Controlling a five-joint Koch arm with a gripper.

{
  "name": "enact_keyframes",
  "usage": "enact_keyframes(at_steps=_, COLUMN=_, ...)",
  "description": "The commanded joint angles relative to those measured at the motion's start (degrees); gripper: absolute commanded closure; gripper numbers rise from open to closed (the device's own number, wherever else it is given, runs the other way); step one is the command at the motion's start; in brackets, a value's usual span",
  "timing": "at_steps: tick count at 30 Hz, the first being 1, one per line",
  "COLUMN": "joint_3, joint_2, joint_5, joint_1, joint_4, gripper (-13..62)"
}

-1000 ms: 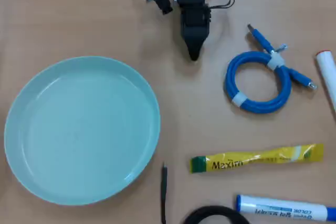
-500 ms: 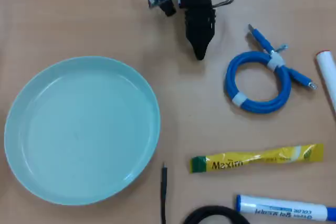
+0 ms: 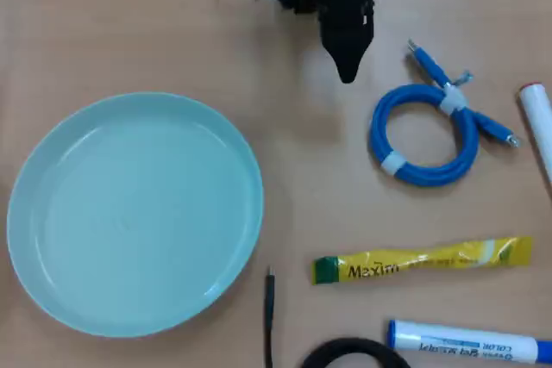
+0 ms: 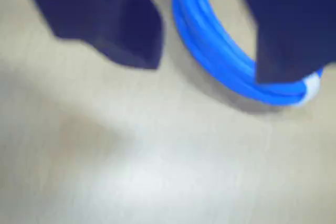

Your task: Pick up the yellow coffee stick, then put it in the green bowl

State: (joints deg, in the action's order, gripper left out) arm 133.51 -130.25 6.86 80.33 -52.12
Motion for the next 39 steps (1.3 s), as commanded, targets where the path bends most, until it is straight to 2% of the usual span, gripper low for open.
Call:
enact_keyframes(at_steps=1, joint_3=-10.63, joint_2=-4.66, joint_5=-0.88, joint_1=-0.62, joint_4=-0.18, gripper=33.8)
enact_keyframes(at_steps=5, joint_3=-21.09, joint_2=0.35, joint_5=-4.04, joint_1=-1.14, joint_4=-7.65, gripper=33.7)
enact_keyframes(at_steps=14, joint_3=-62.05, joint_2=32.17, joint_5=-5.36, joint_1=-3.69, joint_4=-34.19, gripper=33.8)
enact_keyframes(at_steps=20, joint_3=-82.97, joint_2=51.42, joint_5=-5.54, joint_1=-5.89, joint_4=-41.84, gripper=33.7)
enact_keyframes(at_steps=26, joint_3=-93.96, joint_2=63.54, joint_5=-5.54, joint_1=-5.98, joint_4=-43.95, gripper=33.5)
enact_keyframes(at_steps=33, joint_3=-99.49, joint_2=70.31, joint_5=-4.92, joint_1=-6.33, joint_4=-44.03, gripper=32.5)
enact_keyframes(at_steps=36, joint_3=-102.92, joint_2=73.65, joint_5=-4.75, joint_1=-6.24, joint_4=-43.86, gripper=28.6)
enact_keyframes(at_steps=39, joint_3=-108.02, joint_2=77.52, joint_5=-3.6, joint_1=-6.24, joint_4=-43.68, gripper=20.3)
